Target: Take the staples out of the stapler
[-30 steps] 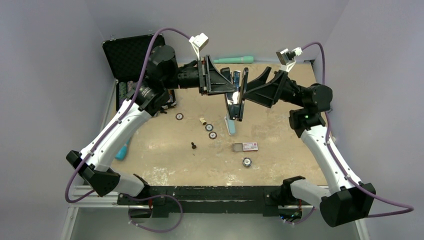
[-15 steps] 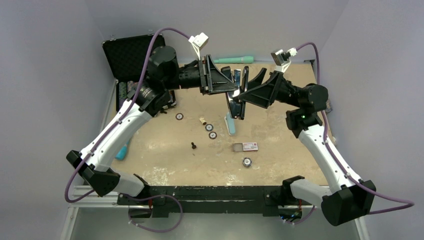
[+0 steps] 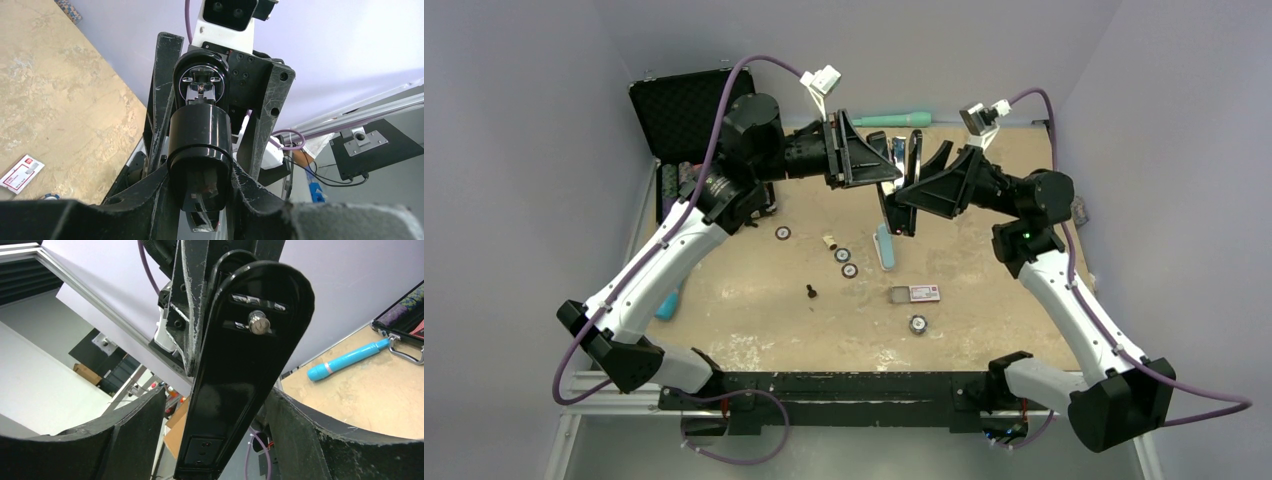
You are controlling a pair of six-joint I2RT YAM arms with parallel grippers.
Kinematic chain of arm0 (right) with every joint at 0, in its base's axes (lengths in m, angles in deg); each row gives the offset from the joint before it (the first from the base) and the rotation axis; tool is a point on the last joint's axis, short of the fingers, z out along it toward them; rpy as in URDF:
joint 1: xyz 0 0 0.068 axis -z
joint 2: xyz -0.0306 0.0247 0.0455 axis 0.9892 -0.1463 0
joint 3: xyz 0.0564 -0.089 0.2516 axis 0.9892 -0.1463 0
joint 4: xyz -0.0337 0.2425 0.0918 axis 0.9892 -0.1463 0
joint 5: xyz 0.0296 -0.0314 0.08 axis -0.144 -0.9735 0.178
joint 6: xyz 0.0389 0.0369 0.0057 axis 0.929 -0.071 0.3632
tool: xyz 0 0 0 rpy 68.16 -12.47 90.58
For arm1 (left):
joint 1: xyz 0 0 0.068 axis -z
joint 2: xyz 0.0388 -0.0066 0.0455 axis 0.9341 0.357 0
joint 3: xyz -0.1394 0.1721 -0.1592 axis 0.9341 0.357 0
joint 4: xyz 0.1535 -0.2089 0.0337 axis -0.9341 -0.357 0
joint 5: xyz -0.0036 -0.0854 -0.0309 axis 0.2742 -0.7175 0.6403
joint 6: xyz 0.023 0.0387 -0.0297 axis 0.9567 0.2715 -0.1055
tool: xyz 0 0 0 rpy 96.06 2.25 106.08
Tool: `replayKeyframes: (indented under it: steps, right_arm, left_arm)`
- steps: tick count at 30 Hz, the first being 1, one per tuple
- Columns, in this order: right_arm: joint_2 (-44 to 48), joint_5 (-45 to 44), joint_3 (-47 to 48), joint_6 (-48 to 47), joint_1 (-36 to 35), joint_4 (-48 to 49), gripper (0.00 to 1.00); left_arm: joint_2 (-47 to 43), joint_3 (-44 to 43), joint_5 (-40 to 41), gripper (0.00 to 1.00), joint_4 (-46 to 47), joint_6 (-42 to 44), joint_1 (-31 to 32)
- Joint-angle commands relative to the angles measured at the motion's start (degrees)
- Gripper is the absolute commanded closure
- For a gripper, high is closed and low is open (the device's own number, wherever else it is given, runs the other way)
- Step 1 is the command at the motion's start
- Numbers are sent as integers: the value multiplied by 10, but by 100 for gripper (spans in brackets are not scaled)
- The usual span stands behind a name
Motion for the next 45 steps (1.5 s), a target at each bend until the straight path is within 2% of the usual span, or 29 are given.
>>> replayKeyframes:
  steps: [1,5,8,15,19,21,23,28,35,39,45]
  right_arm:
    - [13,-14,-4,-11,-5,9,25]
    - [13,-17,-4,-16,-6,2,27]
    - [12,-17,-6,-17,-6,2,36]
    - [12,-12,-8,-19,-7,4,70]
    - [13,-9,-10,-21,-6,0,99]
    - [14,-10,-11,-25,-6,-9,100]
    - [15,-10,-11,-29,-7,-14,100]
    - [20,-12,-5,-53,-6,-52,100]
    - [34,-22,2,-112,-7,-152,100]
    - [46,-33,11,-170,-6,-247,100]
    - [66,-88,30,-273,-7,-413,100]
  left_arm:
    - [-30,-14,14,100,37,8,4]
    - [-33,-12,14,100,34,11,6]
    - [-36,-8,16,100,32,13,6]
    - [-49,10,29,100,38,12,5]
    - [-55,19,35,100,40,12,5]
    - [-61,27,42,100,42,12,5]
    - [-66,33,44,94,43,11,5]
    - [-80,46,46,59,30,16,5]
    - [-114,75,71,26,-6,35,5]
    - [-145,95,101,21,-49,59,4]
    - [-191,116,165,23,-139,96,1]
